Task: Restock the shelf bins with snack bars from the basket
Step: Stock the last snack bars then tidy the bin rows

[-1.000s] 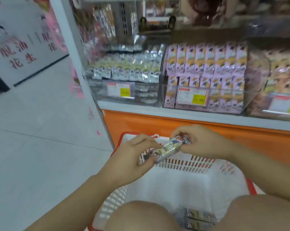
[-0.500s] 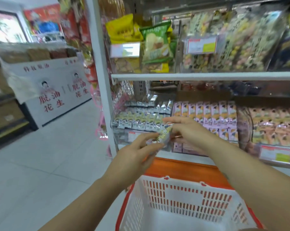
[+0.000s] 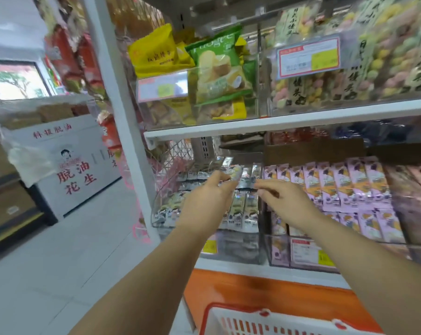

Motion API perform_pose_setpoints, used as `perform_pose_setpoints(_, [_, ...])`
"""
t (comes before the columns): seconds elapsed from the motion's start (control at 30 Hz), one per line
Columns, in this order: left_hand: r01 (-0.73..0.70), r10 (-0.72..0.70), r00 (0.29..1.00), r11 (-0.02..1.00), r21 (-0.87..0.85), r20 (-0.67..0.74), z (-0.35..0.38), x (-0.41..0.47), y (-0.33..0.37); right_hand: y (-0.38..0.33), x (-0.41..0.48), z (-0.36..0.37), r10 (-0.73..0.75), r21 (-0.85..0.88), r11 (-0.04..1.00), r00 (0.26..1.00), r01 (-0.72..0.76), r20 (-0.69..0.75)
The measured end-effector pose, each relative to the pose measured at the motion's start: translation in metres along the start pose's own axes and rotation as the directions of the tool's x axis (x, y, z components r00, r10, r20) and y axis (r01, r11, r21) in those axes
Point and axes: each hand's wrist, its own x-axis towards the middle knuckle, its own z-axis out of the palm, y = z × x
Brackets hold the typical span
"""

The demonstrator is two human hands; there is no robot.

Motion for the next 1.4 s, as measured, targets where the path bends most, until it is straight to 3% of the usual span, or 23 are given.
perform_pose_setpoints(0.1, [0.03, -0.037, 0.997, 0.993, 0.11, 0.06, 0.03, 0.03, -0.002, 0.015, 0.009, 0.001, -0.039, 0.068, 0.997, 0.998, 0.042, -0.05])
perform_pose_setpoints(0.37, [0.097, -0.123, 0.985, 0.976, 0.197, 0.123, 0.077, 0.09, -0.018, 0.034, 0.021, 0.004, -0.07, 0.225, 0.971, 0.995, 0.084, -0.071])
perform_pose_setpoints(0.67, [0.053, -0.162, 0.956, 0.916, 0.397, 0.245, 0.091, 0.101, -0.016, 0.038, 0.022, 0.005, -0.073, 0.23, 0.969, 0.994, 0.089, -0.081])
perform_pose_setpoints(0.87, [0.143, -0.209, 0.91, 0.969, 0.204, 0.358, 0.063, 0.091, 0.003, 0.03, 0.016, 0.001, -0.104, 0.153, 0.982, 0.994, 0.109, -0.042])
perform_pose_setpoints(0.97, [0.179, -0.175, 0.966, 0.984, -0.005, 0.192, 0.042, 0.061, 0.015, 0.027, 0.005, -0.007, -0.169, 0.009, 0.986, 0.986, 0.169, 0.005])
perform_pose_setpoints(1.07, [0.091, -0.11, 0.992, 0.968, -0.233, -0.068, 0.026, 0.004, 0.028, 0.028, -0.019, -0.007, -0.292, -0.062, 0.956, 0.95, 0.286, -0.115])
perform_pose_setpoints(1.13, [0.076, -0.116, 0.986, 0.95, -0.303, -0.117, 0.019, -0.042, 0.036, 0.029, -0.041, 0.002, -0.361, -0.083, 0.932, 0.921, 0.352, -0.146])
perform_pose_setpoints(1.27, [0.131, -0.168, 0.984, 0.916, -0.378, -0.064, 0.023, -0.124, 0.044, 0.03, -0.091, 0.031, -0.536, -0.118, 0.843, 0.838, 0.525, -0.104])
perform_pose_setpoints(1.33, [0.156, -0.172, 0.985, 0.916, -0.37, -0.01, 0.034, -0.157, 0.047, 0.039, -0.113, 0.049, -0.559, -0.103, 0.825, 0.829, 0.556, 0.002])
perform_pose_setpoints(1.4, [0.189, -0.17, 0.982, 0.918, -0.35, 0.084, 0.05, -0.19, 0.052, 0.061, -0.136, 0.067, -0.491, -0.076, 0.858, 0.855, 0.508, 0.17])
